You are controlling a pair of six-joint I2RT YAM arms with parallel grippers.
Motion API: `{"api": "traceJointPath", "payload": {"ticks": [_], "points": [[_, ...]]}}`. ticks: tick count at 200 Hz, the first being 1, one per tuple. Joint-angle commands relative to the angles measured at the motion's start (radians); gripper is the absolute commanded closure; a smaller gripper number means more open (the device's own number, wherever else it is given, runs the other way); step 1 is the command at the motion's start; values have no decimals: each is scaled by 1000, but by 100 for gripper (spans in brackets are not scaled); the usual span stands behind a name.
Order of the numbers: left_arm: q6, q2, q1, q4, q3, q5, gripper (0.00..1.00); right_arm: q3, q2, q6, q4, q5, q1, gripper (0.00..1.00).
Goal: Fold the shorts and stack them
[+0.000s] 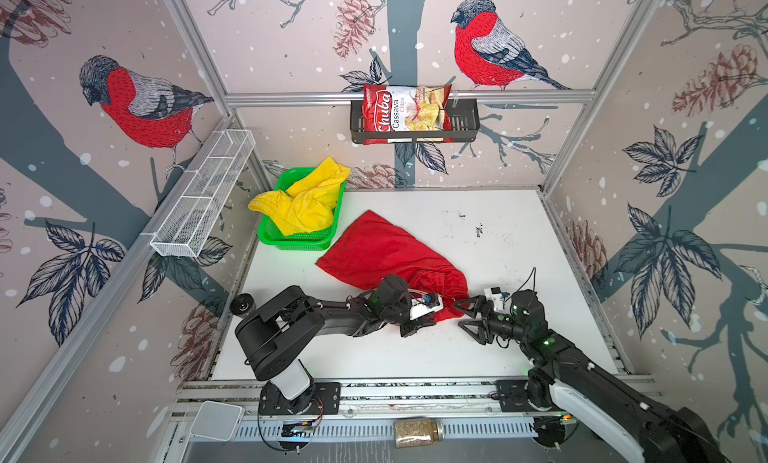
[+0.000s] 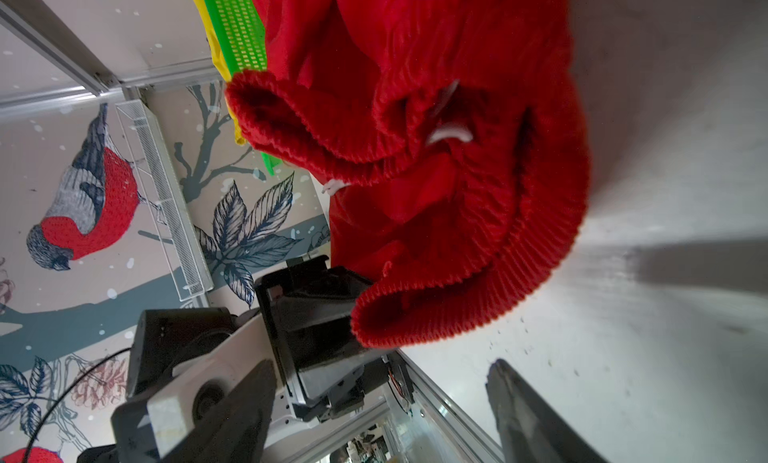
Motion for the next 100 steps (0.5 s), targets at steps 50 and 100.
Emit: {"api": "traceJointPath", "payload": {"ticks": [50, 100], "points": [[-60, 35, -15, 191, -21, 32, 74, 3, 196, 86, 234, -19, 33, 24], [-78, 51, -18, 221, -22, 53, 73, 44, 377, 64, 317, -68, 47, 29]]}}
